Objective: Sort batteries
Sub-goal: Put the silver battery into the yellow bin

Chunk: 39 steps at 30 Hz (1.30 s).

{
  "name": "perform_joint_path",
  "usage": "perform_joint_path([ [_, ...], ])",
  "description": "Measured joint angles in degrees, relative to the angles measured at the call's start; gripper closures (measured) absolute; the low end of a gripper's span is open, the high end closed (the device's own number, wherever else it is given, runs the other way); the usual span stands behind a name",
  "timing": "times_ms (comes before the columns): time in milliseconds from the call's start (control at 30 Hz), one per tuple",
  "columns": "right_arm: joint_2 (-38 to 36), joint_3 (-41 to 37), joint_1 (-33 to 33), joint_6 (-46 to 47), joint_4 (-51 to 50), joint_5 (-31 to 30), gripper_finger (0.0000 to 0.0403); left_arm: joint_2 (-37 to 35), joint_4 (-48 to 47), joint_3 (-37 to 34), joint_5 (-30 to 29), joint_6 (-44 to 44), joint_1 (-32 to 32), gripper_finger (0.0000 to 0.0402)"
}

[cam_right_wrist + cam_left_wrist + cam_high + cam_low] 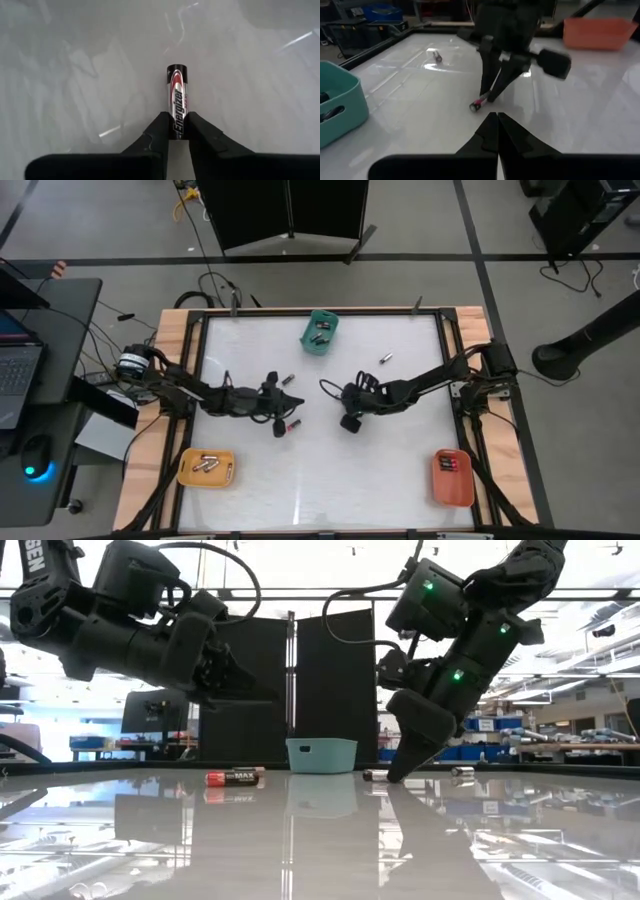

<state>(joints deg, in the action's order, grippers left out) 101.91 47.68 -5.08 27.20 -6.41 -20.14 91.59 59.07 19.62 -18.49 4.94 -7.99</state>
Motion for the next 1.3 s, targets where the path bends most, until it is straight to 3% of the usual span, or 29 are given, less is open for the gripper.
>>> perform_joint_path([
  [233, 0.3, -0.4, 0.0, -7.6, 4.5, 0.1, 0.0343, 0.0, 6.3, 0.0, 4.1, 0.1, 0.0, 0.0396],
  [533, -0.3, -0.3, -0.5, -18.0, 24.2, 0.3, 0.0343, 0.0, 17.6, 0.0, 5.3, -4.7, 0.0, 0.0394],
  [800, -6.4, -0.3, -1.5, -24.7, 32.7, 0.0, 0.0343, 0.0, 27.6, 0.0, 9.4, -10.6, 0.0, 0.0365],
  [1033, -12.2, -0.2, -5.7, -30.5, 37.2, -0.8, 0.0343, 0.0, 29.5, 0.0, 10.9, -12.2, 0.0, 0.0334],
  [1300, -12.2, -0.2, -8.5, -34.4, 42.6, -2.5, 0.0343, 0.0, 25.7, 4.5, 15.5, -12.2, 0.0, 0.0301],
])
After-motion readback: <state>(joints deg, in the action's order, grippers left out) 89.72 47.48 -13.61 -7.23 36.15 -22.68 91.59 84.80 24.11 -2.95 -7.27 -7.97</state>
